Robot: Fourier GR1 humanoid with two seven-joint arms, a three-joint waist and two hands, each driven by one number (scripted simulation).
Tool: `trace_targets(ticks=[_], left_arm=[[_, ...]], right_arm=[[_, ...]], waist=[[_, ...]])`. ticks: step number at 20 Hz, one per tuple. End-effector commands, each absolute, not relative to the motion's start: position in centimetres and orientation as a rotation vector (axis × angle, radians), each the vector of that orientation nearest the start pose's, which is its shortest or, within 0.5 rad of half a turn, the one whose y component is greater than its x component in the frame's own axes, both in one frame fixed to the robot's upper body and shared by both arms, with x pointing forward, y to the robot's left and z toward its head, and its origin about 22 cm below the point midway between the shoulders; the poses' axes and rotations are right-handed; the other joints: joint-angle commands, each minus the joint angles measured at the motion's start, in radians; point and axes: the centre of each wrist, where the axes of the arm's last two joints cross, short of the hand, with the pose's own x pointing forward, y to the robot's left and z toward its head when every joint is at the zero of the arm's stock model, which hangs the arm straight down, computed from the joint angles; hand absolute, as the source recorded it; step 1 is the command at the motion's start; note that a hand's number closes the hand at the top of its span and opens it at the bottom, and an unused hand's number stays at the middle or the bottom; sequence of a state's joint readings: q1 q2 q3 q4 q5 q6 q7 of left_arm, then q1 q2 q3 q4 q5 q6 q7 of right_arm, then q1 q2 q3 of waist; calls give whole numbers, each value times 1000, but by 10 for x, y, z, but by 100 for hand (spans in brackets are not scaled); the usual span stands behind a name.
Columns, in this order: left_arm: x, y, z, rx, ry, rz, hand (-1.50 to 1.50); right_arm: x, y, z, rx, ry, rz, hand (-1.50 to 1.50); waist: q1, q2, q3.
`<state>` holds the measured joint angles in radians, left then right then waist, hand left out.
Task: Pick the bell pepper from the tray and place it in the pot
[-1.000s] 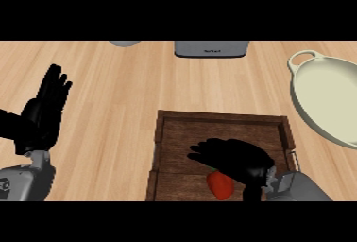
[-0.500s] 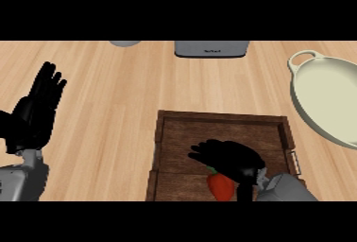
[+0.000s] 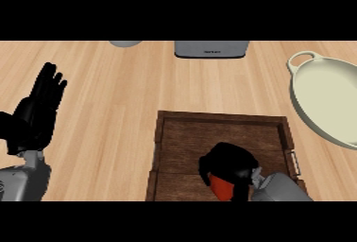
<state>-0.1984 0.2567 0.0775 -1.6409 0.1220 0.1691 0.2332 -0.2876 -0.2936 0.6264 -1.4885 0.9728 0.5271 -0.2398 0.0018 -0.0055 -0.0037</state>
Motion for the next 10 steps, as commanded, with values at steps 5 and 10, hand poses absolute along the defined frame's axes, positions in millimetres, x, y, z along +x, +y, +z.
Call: trace_targets(ticks=[5,10], left_arm=[[284,272,87,195,-1606,68,0],[277,289,78,236,-1602,99,0]], right_arm=[[224,-177,17,-109,-1319,1944,150],[164,-243,21,-196,-1286,1772,150]], waist=[[-12,3,4],[-48,-1,3]])
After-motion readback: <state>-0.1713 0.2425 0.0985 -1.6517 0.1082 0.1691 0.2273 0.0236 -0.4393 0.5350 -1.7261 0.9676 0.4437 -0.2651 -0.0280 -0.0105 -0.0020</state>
